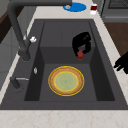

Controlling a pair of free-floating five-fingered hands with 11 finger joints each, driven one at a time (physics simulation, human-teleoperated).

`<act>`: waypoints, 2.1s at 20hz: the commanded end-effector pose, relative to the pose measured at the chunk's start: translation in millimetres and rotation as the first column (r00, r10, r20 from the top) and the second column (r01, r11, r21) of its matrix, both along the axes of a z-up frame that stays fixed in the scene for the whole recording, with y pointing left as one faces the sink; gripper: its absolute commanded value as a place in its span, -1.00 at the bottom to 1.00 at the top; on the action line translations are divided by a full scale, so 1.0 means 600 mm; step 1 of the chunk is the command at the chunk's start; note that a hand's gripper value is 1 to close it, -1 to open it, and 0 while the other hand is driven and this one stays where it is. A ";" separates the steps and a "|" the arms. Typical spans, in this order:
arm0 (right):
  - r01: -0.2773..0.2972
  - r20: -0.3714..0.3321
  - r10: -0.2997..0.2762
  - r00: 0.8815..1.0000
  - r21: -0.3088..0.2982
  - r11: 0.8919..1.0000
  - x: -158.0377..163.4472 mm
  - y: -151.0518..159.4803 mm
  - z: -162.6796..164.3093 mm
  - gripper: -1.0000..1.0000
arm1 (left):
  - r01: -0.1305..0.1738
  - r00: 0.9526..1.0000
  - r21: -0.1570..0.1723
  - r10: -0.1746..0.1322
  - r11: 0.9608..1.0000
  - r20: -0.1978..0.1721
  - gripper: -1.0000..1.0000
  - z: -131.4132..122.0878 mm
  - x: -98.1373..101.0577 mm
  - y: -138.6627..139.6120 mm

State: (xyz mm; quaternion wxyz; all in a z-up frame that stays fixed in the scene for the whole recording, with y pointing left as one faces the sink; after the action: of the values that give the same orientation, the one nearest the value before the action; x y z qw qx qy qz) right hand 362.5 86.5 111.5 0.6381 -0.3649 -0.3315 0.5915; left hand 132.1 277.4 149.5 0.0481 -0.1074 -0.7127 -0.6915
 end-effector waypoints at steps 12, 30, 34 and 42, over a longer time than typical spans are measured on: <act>0.031 0.014 -0.033 0.999 0.126 0.992 0.062 0.080 -0.204 1.00 | 0.000 1.000 0.000 0.000 1.000 0.000 0.00 0.000 0.000 0.000; -0.007 -0.033 0.010 0.999 0.091 0.996 0.079 0.105 -0.256 -1.00 | 0.000 1.000 0.000 0.000 1.000 0.000 0.00 0.000 0.000 0.000; -0.011 -0.042 0.015 0.999 0.088 0.996 0.080 0.102 -0.261 -1.00 | 0.000 1.000 0.000 0.000 1.000 0.000 0.00 0.000 0.000 0.000; -0.030 0.017 0.029 0.999 0.083 0.996 0.073 0.088 -0.244 -1.00 | 0.000 1.000 0.000 0.000 1.000 0.000 0.00 0.000 0.000 0.000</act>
State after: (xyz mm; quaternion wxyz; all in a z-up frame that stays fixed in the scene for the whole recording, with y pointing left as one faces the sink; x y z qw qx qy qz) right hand 407.0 145.1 -40.1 0.6519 -0.3258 -0.3531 0.5867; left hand 132.1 277.4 149.5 0.0481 -0.1074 -0.7127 -0.6915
